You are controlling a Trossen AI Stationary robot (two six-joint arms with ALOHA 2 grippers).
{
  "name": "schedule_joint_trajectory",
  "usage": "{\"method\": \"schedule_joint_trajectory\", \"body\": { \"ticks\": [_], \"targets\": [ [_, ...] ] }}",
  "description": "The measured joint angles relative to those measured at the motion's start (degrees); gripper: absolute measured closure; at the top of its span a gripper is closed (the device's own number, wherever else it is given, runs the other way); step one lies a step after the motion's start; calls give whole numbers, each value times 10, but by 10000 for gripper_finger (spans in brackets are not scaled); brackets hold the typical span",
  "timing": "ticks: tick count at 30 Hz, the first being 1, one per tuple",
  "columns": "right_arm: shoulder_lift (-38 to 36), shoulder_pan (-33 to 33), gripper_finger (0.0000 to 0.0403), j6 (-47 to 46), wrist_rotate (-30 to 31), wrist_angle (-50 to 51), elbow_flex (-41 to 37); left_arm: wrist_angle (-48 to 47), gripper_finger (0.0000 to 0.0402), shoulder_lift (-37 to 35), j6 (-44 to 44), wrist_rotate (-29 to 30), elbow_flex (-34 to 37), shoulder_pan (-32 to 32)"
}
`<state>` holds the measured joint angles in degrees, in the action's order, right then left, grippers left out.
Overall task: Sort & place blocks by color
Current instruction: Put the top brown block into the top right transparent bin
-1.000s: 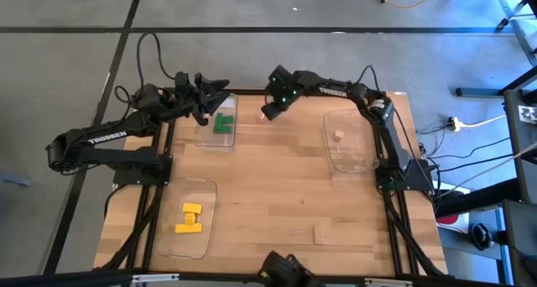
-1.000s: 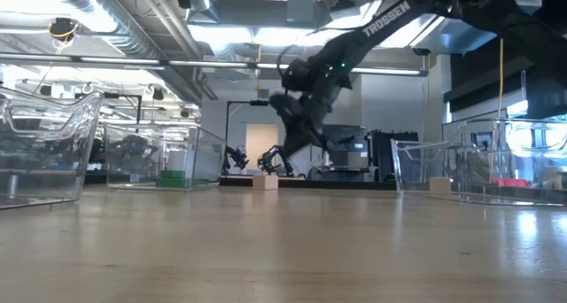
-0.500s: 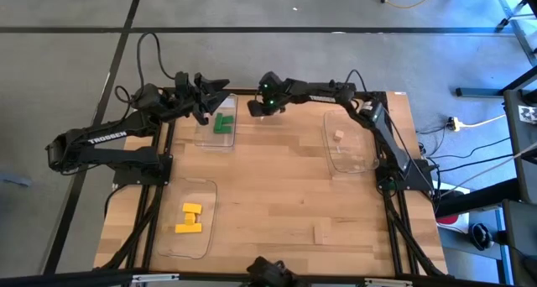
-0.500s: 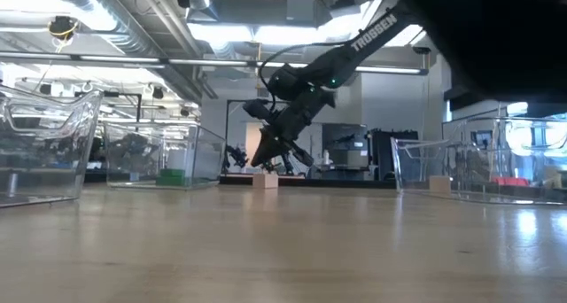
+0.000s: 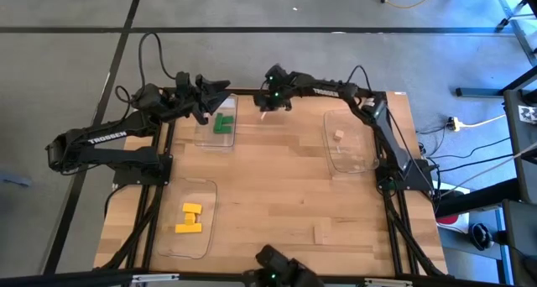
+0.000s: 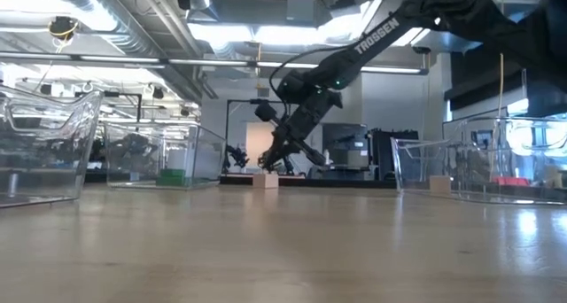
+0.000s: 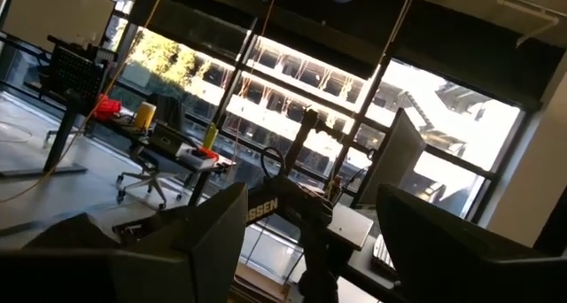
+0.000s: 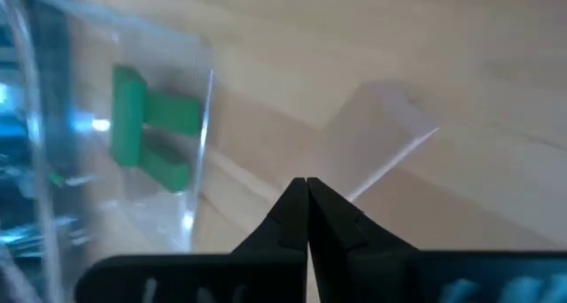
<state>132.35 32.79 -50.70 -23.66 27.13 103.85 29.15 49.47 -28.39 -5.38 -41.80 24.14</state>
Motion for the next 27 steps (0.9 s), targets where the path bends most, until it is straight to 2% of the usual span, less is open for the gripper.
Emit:
{"method": "schedule_joint_trajectory", "body": {
  "ticks": [5,8,11,15,20,25,27],
  "targets": [
    [0,23,403,-32,-12,12,0,0,160,0,-25,-1,0,0],
    [2,38,403,-34,-39,16,0,0,160,0,-38,-1,0,0],
    [3,52,403,-32,-13,20,0,0,160,0,-45,-1,0,0],
    [7,63,403,-25,-18,14,0,0,160,0,-45,-1,0,0],
    [6,76,403,131,-13,88,0,-23,160,1,-88,46,-1,0],
    [-37,94,403,336,2,194,-1,-232,167,49,-81,53,-71,2],
    [-66,94,403,396,10,224,0,-283,168,82,-55,56,-113,8]
  ]
}}
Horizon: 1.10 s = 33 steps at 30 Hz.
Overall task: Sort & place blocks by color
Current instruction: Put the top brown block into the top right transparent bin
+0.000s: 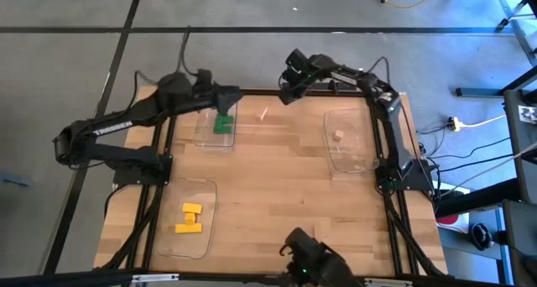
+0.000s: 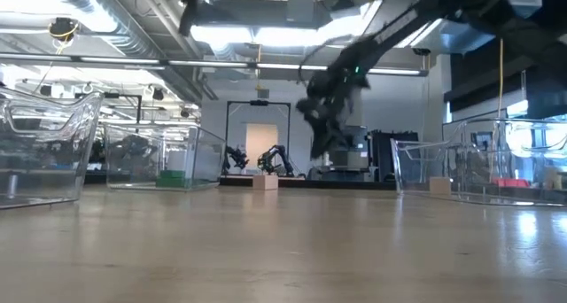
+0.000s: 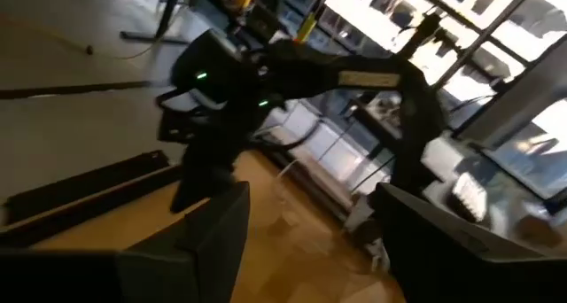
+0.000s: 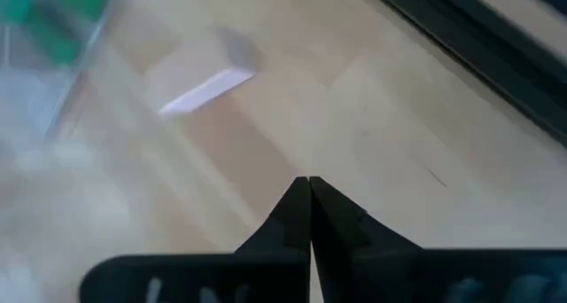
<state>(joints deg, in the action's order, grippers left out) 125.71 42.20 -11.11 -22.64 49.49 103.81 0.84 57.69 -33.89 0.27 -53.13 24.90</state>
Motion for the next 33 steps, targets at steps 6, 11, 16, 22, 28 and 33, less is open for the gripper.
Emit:
{"method": "schedule_joint_trajectory", "body": {
  "ticks": [6,11,16,22,28,33],
  "targets": [
    [-122,-2,403,86,5,2,-15,-193,168,139,61,2,-133,35],
    [-267,-5,403,101,1,-61,-104,-289,168,249,100,3,-220,56],
    [-435,-28,403,47,1,-171,-251,-317,168,353,124,17,-282,59],
    [-582,-56,403,-37,6,-265,-389,-327,168,471,138,27,-346,65],
    [-647,-65,403,-89,11,-283,-451,-326,168,567,151,29,-394,70],
    [-658,-66,403,-98,11,-282,-462,-331,168,608,135,22,-400,79]
  ]
}}
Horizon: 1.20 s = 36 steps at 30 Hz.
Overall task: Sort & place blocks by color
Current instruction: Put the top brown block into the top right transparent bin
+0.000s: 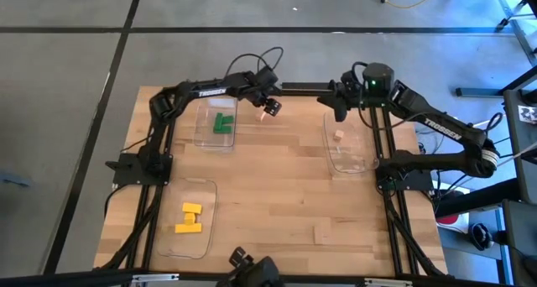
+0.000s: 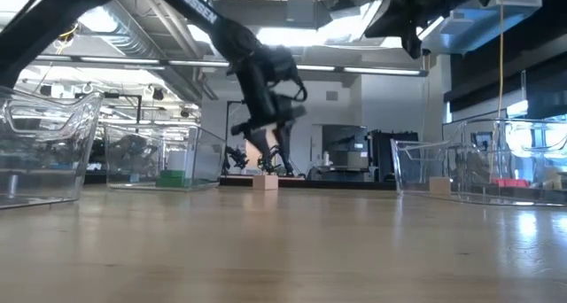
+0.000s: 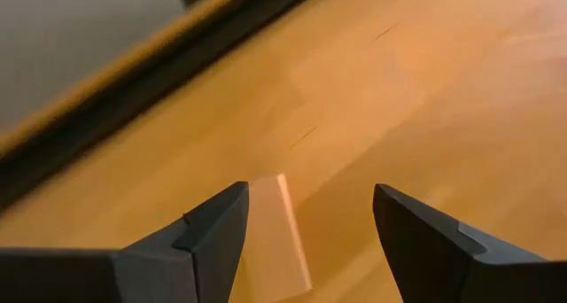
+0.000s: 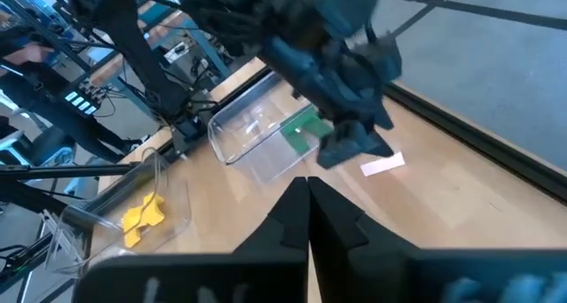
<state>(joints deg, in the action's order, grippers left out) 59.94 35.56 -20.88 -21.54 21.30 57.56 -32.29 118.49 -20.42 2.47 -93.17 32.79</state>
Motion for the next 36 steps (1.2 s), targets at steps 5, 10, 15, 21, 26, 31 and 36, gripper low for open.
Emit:
{"method": "schedule_joint_trajectory", "body": {
  "ticks": [5,10,15,21,26,31,36],
  "targets": [
    [0,-3,403,2,0,-2,0,0,168,31,-62,15,0,11],
    [0,-3,403,2,-3,-1,0,-4,168,57,-93,-1,0,14],
    [0,-3,402,4,-11,-1,0,-2,168,56,-95,-5,0,13],
    [0,-3,402,15,-10,-1,0,-16,168,56,-95,-35,0,13],
    [0,-3,402,16,-10,-1,0,-43,181,56,-92,-44,0,12],
    [0,-3,402,16,-10,-3,0,-56,206,56,-86,-50,0,10],
    [0,-3,402,18,-10,-5,0,-58,254,56,-60,-50,0,3]
  ]
}}
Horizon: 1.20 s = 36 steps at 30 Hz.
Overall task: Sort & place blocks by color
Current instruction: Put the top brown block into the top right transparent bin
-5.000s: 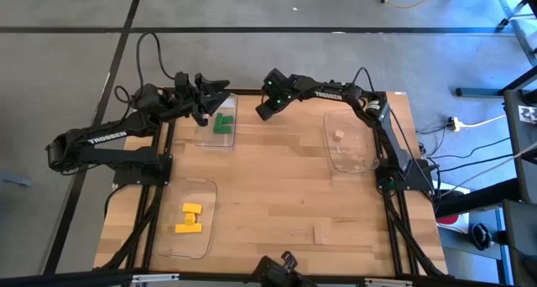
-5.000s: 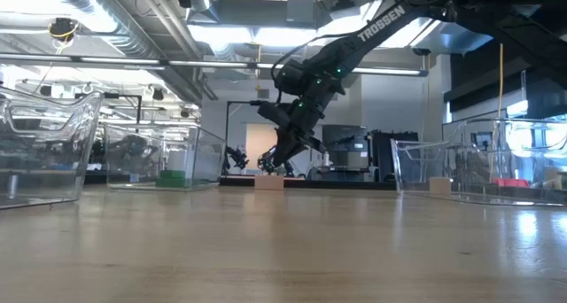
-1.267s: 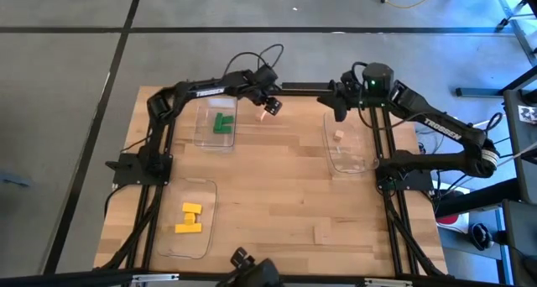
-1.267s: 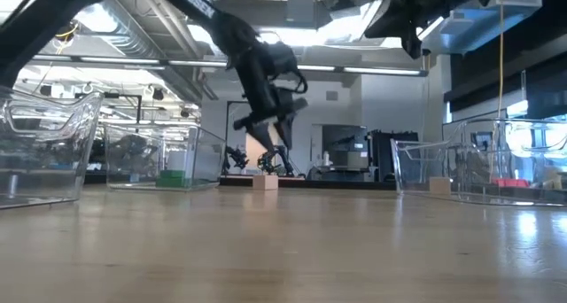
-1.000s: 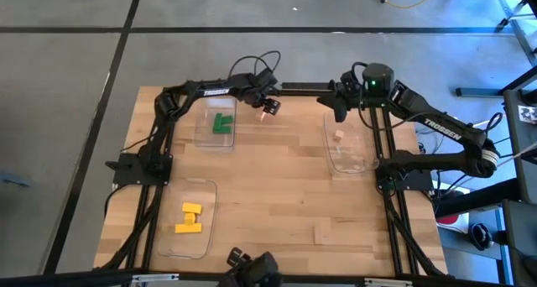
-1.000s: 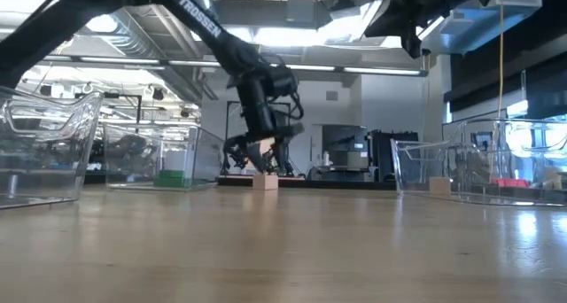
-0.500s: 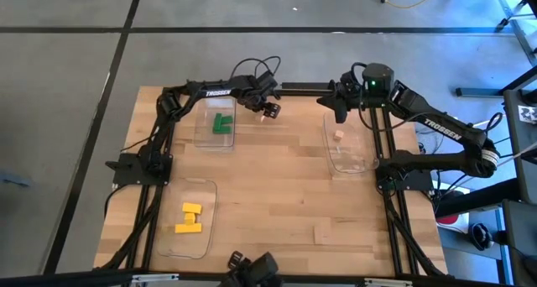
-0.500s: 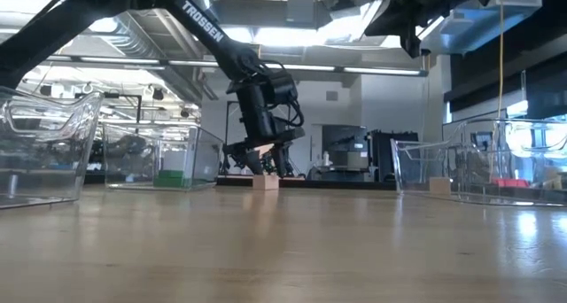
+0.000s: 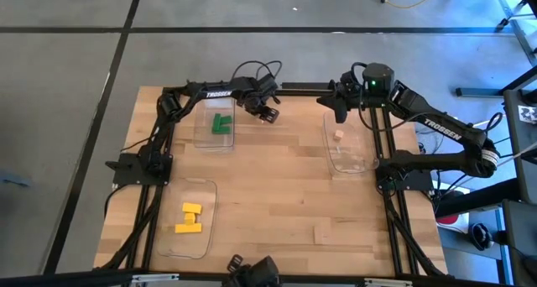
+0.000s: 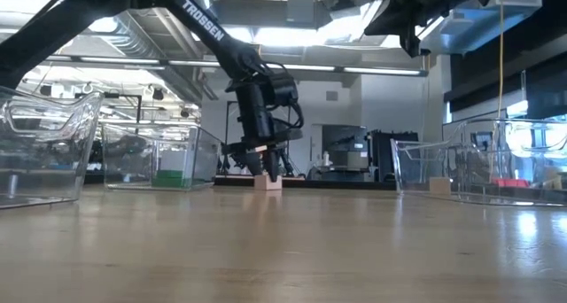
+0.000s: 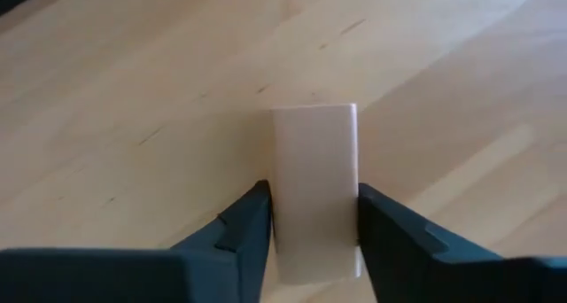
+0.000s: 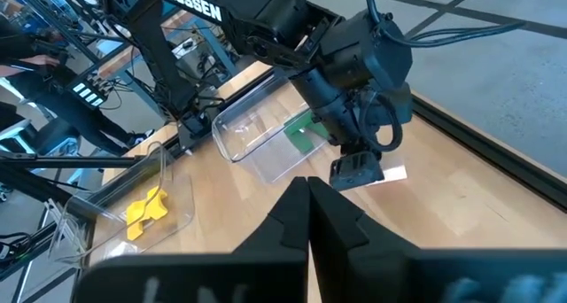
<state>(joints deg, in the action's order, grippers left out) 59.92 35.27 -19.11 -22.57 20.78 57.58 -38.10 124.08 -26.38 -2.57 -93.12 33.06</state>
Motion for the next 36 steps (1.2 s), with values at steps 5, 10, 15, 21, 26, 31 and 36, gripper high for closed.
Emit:
{"method": "schedule_joint_trajectory", "body": {
  "ticks": [5,10,15,21,26,31,36],
  "targets": [
    [0,0,402,1,0,0,0,8,286,-2,19,-12,0,-1],
    [0,0,402,1,0,0,0,8,286,-44,62,-28,-17,12],
    [0,0,402,1,0,-5,0,61,286,-146,138,-68,-19,17],
    [0,0,394,1,0,-5,0,162,286,-279,198,-117,23,-31],
    [0,0,383,1,0,-5,0,354,286,-375,175,-129,176,-85],
    [0,-1,382,1,0,-25,0,586,286,-434,109,-159,331,-124],
    [0,-1,381,2,-6,-56,0,712,286,-452,51,-166,385,-129]
  ]
}}
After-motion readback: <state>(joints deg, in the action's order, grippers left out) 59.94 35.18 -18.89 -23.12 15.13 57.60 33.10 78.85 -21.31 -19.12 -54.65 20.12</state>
